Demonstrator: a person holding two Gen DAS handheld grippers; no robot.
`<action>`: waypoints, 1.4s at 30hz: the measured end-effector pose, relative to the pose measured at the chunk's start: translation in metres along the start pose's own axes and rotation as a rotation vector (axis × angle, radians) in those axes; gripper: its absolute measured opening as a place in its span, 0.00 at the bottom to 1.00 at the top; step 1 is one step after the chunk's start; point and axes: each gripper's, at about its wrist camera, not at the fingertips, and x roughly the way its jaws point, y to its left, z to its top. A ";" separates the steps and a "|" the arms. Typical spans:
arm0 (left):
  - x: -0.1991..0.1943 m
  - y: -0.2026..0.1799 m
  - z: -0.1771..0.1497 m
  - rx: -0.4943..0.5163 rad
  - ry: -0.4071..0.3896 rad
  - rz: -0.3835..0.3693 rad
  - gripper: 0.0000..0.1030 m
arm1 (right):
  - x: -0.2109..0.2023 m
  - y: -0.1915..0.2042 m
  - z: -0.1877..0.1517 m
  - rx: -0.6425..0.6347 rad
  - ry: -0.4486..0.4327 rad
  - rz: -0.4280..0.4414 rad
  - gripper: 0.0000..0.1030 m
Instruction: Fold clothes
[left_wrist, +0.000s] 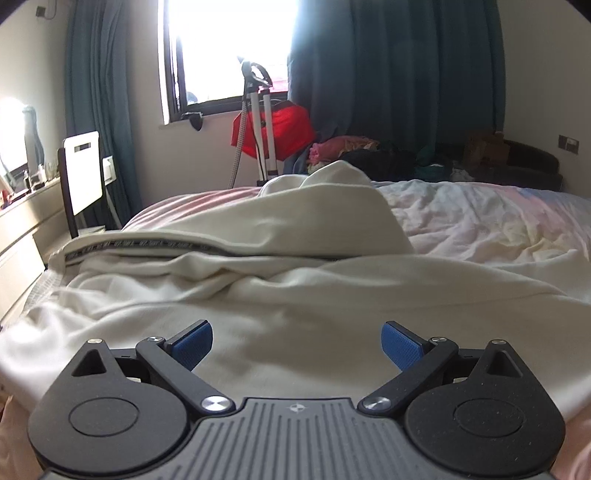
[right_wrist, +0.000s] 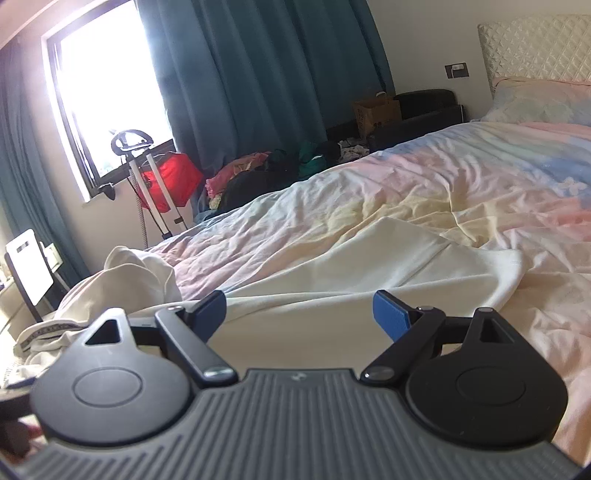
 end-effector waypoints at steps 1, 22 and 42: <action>0.009 -0.009 0.010 0.018 -0.017 -0.004 0.96 | 0.002 0.001 -0.001 -0.008 0.002 -0.005 0.85; 0.228 -0.104 0.078 0.293 0.289 0.211 1.00 | 0.057 0.001 -0.014 -0.020 0.092 -0.031 0.85; 0.154 0.106 0.131 -0.330 0.111 -0.069 0.36 | 0.071 0.015 -0.026 -0.066 0.164 -0.039 0.85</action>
